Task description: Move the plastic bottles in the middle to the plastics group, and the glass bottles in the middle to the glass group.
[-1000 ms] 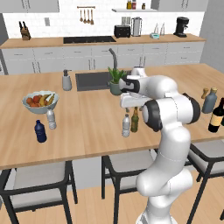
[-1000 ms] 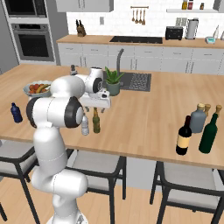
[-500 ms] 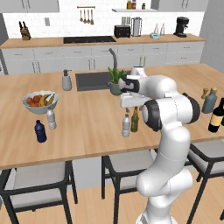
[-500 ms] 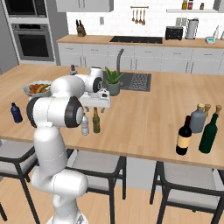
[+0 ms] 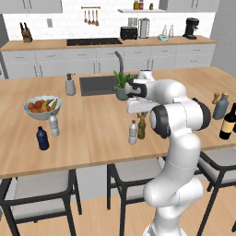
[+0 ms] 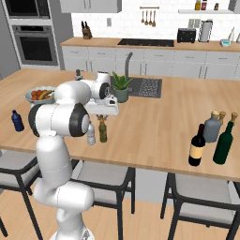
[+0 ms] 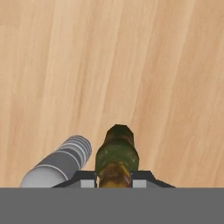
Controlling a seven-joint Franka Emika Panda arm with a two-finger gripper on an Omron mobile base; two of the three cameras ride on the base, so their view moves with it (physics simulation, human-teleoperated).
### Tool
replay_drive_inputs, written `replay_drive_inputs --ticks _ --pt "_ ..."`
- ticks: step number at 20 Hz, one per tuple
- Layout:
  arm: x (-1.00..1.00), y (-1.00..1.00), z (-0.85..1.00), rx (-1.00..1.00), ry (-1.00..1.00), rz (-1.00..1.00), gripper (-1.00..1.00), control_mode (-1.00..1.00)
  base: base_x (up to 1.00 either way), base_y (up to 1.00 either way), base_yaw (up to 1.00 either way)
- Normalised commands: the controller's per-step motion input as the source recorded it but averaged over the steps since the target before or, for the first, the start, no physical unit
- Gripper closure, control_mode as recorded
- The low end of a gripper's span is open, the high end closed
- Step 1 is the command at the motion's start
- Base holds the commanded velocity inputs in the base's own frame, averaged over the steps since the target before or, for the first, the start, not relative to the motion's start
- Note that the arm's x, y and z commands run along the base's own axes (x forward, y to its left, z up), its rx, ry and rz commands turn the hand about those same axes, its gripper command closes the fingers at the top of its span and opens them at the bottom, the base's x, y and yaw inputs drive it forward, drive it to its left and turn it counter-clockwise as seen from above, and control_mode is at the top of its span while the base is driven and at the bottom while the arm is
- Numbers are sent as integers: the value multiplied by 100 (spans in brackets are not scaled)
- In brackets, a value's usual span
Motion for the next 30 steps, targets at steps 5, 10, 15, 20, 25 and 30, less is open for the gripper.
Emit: replay_drive_inputs --ticks 5,10,15,20,25,30 --pt "0 0 0 0 1 1 100 -100 0 0 0" --pt "-15 -39 4 0 0 0 100 -100 0 0 0" --pt "-29 -67 32 -1 -1 -1 100 -100 0 0 0" --pt "-44 -80 32 0 0 -1 100 -100 0 0 0" --pt "-42 -77 3 -1 0 0 100 -100 0 0 0" --pt "-28 -73 1 0 0 -1 100 -100 0 0 0"
